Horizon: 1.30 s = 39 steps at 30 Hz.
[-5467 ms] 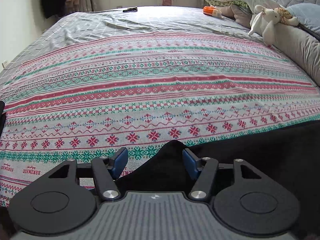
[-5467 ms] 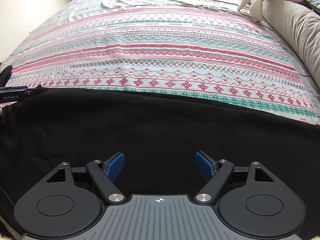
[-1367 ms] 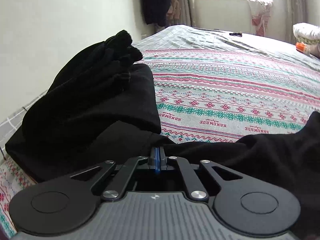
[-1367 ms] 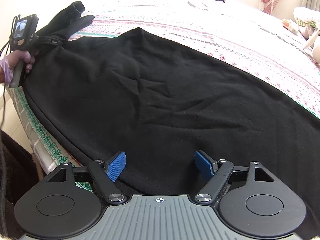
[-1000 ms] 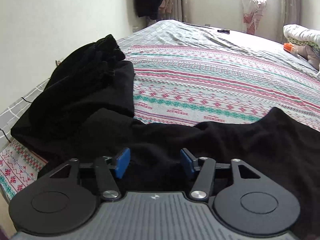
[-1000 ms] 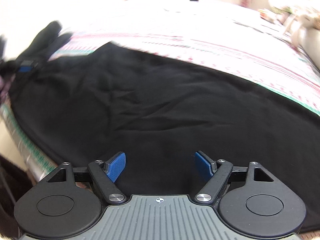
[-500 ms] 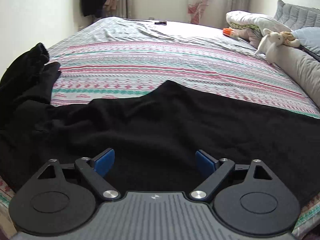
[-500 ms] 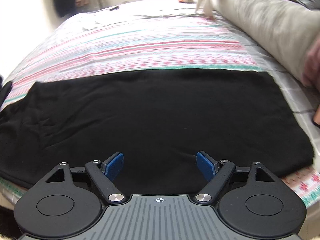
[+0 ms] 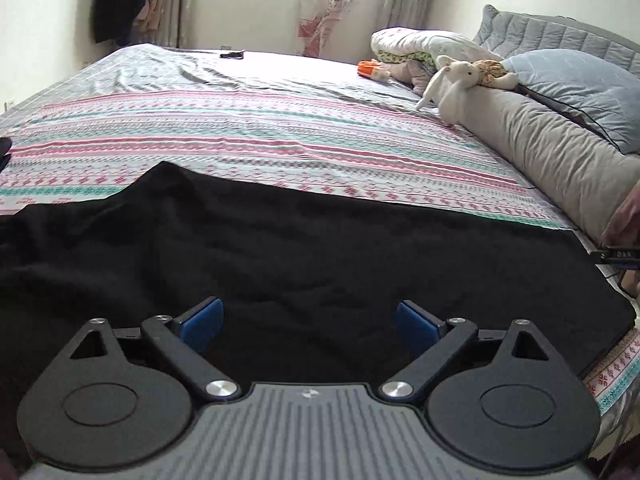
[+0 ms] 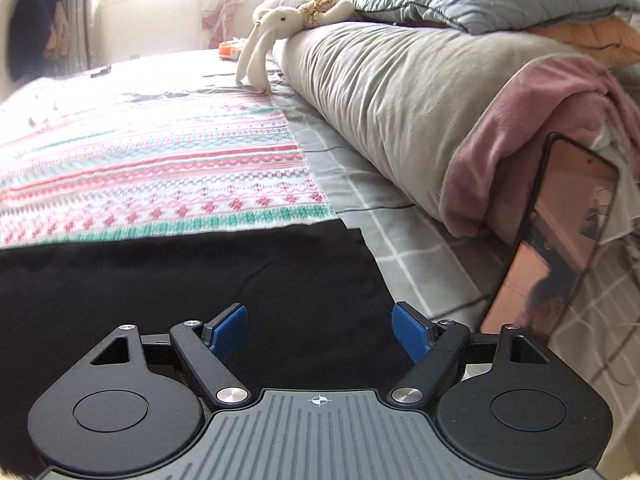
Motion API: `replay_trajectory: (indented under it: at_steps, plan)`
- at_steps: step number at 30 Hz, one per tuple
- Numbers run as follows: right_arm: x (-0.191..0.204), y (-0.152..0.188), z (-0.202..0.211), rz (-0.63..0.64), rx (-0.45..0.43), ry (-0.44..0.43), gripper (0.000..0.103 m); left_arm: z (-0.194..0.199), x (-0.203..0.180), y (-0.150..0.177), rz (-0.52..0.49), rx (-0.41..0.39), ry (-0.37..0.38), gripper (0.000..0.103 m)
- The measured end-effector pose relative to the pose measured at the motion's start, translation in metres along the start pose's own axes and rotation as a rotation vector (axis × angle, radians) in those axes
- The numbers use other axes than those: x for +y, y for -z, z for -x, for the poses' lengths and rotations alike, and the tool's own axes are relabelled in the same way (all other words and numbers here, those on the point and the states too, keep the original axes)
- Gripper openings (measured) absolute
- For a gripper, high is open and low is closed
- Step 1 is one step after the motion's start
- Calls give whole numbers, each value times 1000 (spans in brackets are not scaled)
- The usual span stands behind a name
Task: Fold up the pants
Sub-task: 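Open the left gripper and move both tools to the trouser hem, then grasp the trouser hem edge with the right gripper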
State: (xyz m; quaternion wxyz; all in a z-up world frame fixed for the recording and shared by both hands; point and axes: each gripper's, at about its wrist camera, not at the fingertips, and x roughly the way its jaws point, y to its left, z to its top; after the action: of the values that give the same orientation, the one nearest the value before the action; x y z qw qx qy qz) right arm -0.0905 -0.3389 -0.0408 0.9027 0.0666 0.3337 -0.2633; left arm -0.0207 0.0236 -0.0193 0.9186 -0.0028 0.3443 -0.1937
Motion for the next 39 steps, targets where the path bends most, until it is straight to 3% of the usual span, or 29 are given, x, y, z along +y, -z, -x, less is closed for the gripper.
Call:
replay_trajectory:
  at_steps: [5,13,15,17,21,24,39]
  plan:
    - [-25,-18,-25,-104,-17,-70,78,-15,-43,6,-76,-8,86,103]
    - [-32,-23,-57,-100,7,-58,60,-36,-75,17,-168,47,143,103]
    - [-29,-22,-65,-77,27,-49,48,-38,-76,18,-172,57,148,103]
    - [-27,-19,-69,-67,19,-36,45,-38,-75,18,-169,62,150,103]
    - [-28,-19,-68,-77,8,-37,16,-41,-77,18,-154,77,152,103]
    - [-23,-17,-66,-41,-2,-28,8,-41,-78,19,-146,86,155,103]
    - [1,-19,-67,56,17,182,4,-39,-86,18,-164,80,183,103]
